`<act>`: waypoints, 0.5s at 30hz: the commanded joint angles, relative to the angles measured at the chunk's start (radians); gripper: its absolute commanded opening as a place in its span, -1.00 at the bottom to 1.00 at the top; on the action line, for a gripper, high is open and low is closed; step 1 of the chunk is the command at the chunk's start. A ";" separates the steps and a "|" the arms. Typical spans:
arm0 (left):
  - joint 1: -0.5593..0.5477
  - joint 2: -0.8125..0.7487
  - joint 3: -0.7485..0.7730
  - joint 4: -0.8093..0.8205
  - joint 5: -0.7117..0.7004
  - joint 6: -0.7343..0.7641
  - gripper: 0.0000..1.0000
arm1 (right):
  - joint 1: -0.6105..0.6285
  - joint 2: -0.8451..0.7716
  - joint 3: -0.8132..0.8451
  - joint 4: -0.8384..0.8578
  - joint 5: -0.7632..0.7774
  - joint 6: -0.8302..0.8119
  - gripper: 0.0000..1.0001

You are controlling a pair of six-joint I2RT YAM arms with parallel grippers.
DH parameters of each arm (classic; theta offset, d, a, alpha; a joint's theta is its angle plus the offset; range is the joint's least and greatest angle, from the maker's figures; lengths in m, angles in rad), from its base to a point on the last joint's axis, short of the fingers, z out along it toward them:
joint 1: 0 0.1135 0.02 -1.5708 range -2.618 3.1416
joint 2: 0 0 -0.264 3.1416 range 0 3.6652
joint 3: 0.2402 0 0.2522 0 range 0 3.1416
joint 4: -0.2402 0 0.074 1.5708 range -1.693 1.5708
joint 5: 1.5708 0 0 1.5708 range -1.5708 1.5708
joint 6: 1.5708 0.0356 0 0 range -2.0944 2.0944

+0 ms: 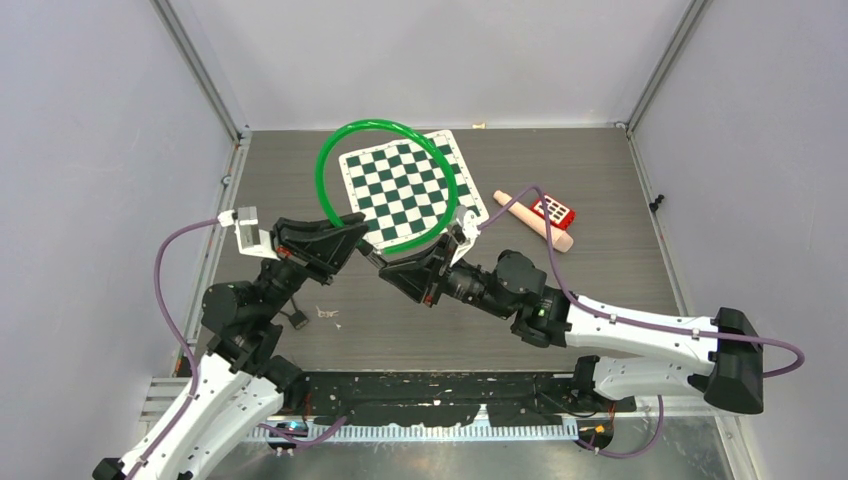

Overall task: Lock with the key
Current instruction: Lock the lock.

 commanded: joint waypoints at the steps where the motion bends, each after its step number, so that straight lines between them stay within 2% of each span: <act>1: 0.000 -0.027 0.018 0.100 -0.068 0.012 -1.00 | -0.011 0.021 -0.001 -0.043 0.237 -0.031 -0.90; 10: 0.000 -0.032 0.003 0.132 -0.062 0.009 -1.00 | -0.011 0.022 -0.006 -0.002 0.217 0.022 -0.81; 15: 0.000 -0.036 -0.005 0.168 -0.052 -0.003 -1.00 | -0.011 0.016 -0.002 0.001 0.199 0.058 -0.40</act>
